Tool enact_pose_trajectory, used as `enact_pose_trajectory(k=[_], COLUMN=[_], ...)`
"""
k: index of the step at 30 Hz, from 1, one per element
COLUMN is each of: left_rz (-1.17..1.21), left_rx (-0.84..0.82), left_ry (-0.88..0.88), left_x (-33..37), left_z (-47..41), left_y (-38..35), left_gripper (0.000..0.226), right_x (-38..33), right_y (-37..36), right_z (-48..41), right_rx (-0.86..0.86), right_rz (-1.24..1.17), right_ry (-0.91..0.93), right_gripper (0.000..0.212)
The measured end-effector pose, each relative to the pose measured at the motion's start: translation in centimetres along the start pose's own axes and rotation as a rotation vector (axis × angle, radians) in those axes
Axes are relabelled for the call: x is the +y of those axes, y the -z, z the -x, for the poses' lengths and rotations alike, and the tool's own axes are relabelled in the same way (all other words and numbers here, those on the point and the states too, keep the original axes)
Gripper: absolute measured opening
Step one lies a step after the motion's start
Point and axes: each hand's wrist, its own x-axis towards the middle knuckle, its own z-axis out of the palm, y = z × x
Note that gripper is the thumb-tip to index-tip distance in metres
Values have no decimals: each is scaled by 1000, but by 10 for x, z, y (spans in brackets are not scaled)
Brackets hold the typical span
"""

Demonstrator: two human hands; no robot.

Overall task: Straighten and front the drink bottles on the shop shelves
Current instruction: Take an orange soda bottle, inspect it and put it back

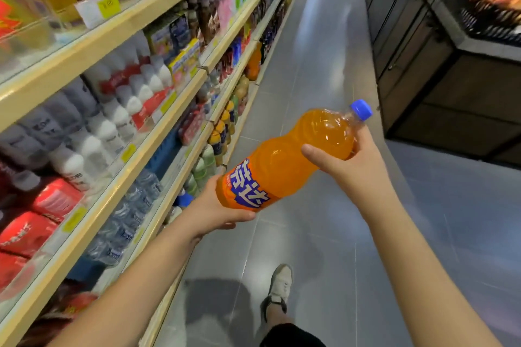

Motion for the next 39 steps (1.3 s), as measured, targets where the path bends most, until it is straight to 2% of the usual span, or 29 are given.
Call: enact_pose_trajectory(k=[5,9,15,19,23,31,39], left_rz=[5,13,3,4,-5,-12,-14], left_rx=[40,58,42,15,-9,-92,-77], left_ry=[-9,16,2,8,-34,-20,4], left_x=[46,89,148,177,201,263,324], left_z=[-93,-155,-248,-325,-414,-580,-710], left_y=[-26,-44,-62,-63,-58,-49,-63], left_gripper=[95,105,95,99,86,108,108], right_x=[15,17,18,31,47,63,81], right_y=[37,67,101,115,123,132,162], right_z=[-96,-170,-274,-346,-427,-590,-738], right_rx=[2,-10,7,29,71,117,79], right_rz=[-23,-44,-32,17,67,89,77], right_ry=[58,56,51,46,54,48,37], right_gripper=[77,74,79,87,88,82,78])
